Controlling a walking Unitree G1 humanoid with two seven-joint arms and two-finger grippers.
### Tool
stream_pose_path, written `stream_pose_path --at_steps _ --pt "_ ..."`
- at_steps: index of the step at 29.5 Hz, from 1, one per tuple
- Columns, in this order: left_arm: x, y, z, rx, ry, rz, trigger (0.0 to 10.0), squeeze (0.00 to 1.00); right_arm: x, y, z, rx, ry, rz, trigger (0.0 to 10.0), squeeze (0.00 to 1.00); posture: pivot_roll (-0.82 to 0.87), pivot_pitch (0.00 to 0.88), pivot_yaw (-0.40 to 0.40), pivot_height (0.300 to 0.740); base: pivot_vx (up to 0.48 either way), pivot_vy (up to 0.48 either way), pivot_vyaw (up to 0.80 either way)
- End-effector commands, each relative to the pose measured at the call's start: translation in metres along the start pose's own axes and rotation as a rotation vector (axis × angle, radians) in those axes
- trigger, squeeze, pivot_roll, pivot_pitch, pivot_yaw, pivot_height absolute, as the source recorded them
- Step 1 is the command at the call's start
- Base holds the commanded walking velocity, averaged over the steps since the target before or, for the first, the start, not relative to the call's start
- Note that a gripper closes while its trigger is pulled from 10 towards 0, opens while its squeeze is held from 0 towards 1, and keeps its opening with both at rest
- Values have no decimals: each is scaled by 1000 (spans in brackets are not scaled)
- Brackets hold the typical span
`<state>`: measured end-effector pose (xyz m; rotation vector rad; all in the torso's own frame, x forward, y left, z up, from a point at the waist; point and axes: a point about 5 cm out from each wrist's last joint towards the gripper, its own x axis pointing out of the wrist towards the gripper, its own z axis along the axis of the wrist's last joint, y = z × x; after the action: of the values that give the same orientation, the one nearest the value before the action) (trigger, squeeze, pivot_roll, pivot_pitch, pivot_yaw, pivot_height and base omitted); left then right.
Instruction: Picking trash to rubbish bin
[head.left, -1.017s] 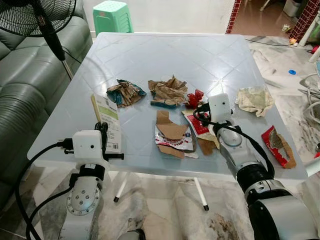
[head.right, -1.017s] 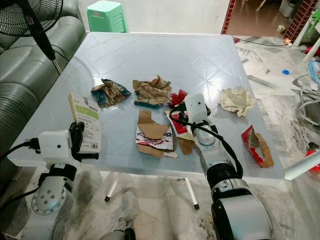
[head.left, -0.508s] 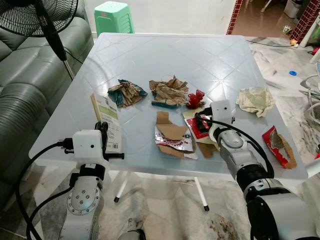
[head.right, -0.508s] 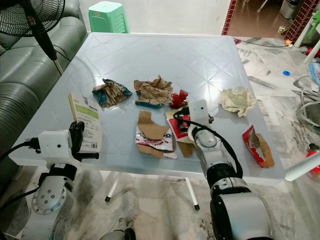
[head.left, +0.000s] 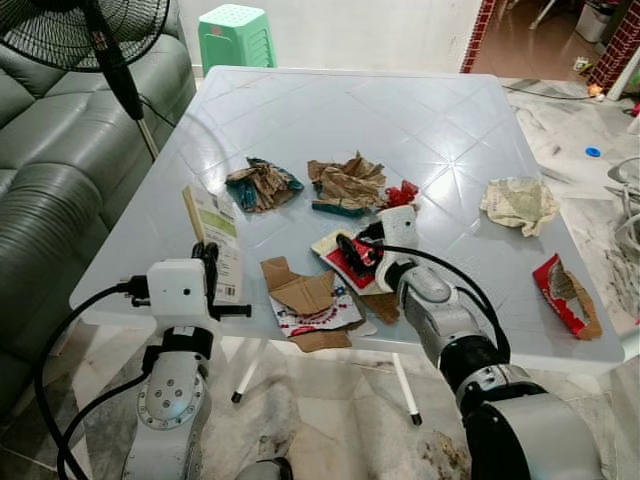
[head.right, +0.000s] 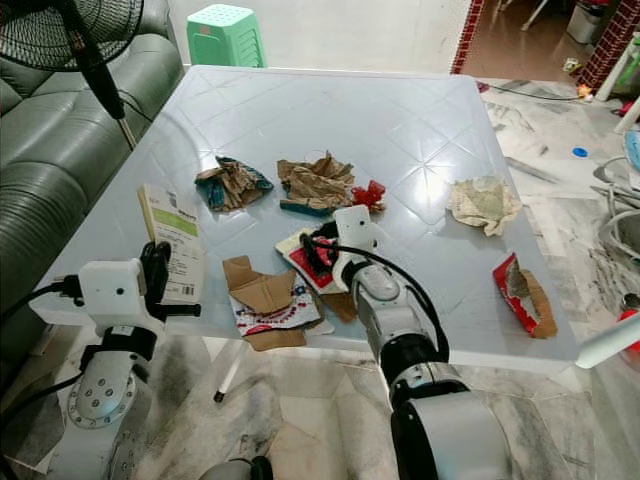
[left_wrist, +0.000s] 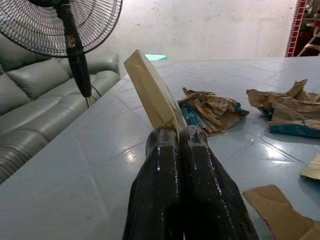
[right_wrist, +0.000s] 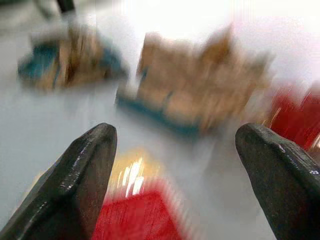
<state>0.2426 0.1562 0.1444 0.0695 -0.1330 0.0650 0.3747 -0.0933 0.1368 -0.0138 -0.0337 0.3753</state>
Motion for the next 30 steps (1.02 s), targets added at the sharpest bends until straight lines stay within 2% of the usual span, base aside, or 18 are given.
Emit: stream_pose_path --at_steps 1,3,9,12,15,17,23,30 --pt "0 0 2 2 -11 2 0 0 3 -2 21 -23 -94 13 10000 0 45 83 -46 740 0 0 0" --pt "0 -2 2 -2 -13 3 0 0 3 2 30 -30 -97 80 10000 0 44 83 -50 740 0 0 0" --pt "0 -3 1 -7 -14 4 0 0 -5 2 28 -28 -35 189 10000 0 37 84 -57 740 0 0 0" --pt "0 -3 1 -10 -13 7 0 0 -22 0 25 -66 34 297 10000 0 29 84 -59 740 0 0 0" --pt "1 -2 0 -11 -13 8 0 0 -37 -3 20 -143 86 349 10000 0 23 85 -62 740 0 0 0" --pt "1 -4 0 -15 -14 8 0 0 -51 -5 12 -201 139 368 10000 0 16 85 -64 740 0 0 0" --pt "1 -6 -1 -22 -12 4 0 0 -66 -9 -7 -240 242 353 10000 0 9 87 -63 740 0 0 0" --pt "1 -7 -1 -25 -13 -2 0 0 -68 -2 -35 -201 323 338 10000 0 12 91 -59 740 0 0 0"
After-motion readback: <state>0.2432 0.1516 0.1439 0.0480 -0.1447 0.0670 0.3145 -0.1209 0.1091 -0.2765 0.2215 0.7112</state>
